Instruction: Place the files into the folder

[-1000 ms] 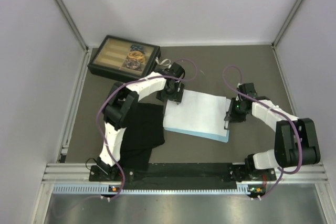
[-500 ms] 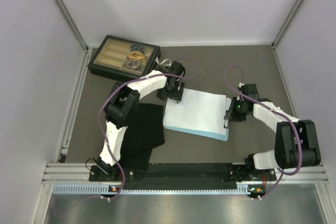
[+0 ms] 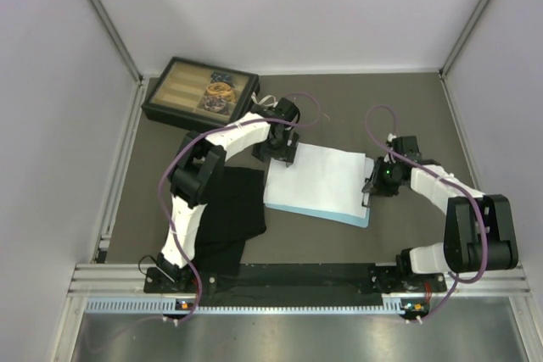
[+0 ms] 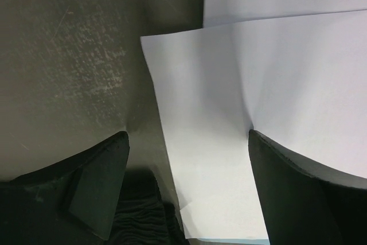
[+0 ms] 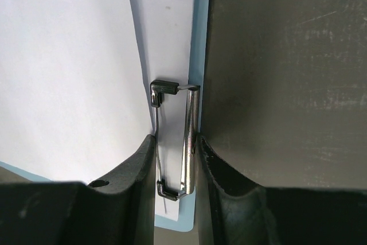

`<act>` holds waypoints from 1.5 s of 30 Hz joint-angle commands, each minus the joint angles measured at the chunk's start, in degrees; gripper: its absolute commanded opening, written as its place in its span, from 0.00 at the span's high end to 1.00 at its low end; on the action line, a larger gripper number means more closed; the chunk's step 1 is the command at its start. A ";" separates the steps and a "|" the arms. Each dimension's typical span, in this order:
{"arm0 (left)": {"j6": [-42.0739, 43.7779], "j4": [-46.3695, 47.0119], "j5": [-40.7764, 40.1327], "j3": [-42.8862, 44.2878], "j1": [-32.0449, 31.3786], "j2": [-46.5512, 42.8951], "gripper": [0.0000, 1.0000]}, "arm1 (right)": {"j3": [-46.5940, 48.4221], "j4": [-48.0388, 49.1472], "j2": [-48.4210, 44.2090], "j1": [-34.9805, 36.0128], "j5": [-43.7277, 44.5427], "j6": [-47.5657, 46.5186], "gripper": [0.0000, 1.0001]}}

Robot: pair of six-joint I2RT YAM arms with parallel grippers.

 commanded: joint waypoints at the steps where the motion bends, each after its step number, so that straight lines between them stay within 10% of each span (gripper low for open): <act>1: 0.34 -3.23 0.81 4.12 -1.10 -5.48 0.11 | 0.82 -2.30 2.95 0.05 2.42 -0.69 1.00; 19: -9.31 9.77 17.94 2.45 -9.36 -7.16 0.20 | 1.00 -2.39 2.69 0.05 3.04 -0.86 1.00; 29: -8.02 9.41 -5.33 -0.61 -10.51 -13.99 0.11 | 1.44 -3.27 2.25 0.05 3.48 -1.39 1.00; 37: -11.24 19.95 18.46 -2.63 -11.21 -9.45 0.23 | 1.09 -2.83 2.25 0.05 2.96 -1.21 1.00; 45: -13.72 18.03 22.07 -1.58 -8.84 3.65 0.25 | 0.56 -2.31 -0.65 -0.03 0.67 -0.95 1.00</act>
